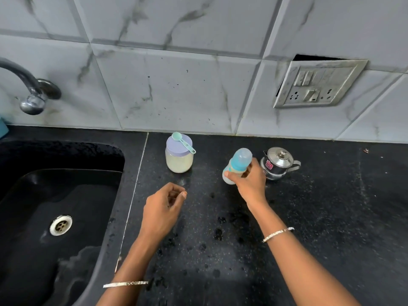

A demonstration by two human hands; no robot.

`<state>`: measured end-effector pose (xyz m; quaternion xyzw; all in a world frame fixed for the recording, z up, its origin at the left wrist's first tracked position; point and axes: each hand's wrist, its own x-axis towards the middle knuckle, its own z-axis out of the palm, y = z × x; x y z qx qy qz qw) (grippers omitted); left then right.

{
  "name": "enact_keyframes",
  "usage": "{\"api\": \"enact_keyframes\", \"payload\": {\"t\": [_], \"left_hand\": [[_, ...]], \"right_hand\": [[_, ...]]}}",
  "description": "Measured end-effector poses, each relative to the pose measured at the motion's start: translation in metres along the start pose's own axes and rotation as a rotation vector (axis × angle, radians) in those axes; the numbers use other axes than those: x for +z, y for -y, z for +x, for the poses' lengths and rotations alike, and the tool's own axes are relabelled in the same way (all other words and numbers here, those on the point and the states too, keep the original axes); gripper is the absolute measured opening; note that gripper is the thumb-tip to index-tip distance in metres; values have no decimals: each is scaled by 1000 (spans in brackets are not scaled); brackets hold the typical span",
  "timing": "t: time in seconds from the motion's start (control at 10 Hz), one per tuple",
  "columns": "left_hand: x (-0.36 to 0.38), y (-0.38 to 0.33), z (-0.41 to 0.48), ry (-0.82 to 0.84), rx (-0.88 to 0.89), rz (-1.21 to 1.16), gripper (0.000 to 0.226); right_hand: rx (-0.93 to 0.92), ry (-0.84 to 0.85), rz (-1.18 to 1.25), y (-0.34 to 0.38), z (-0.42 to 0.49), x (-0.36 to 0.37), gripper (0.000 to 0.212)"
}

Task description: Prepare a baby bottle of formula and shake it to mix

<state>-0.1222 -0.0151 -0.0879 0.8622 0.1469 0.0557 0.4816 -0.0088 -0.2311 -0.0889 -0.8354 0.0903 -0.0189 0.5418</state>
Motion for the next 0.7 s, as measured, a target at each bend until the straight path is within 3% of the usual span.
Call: {"api": "enact_keyframes", "payload": {"t": [0.3, 0.7], "left_hand": [[8, 9, 18, 35, 8, 31, 3], [25, 0, 23, 67, 46, 21, 2]], "right_hand": [[-61, -11, -113, -4, 40, 33, 60], [1, 41, -181, -11, 41, 36, 74]]}}
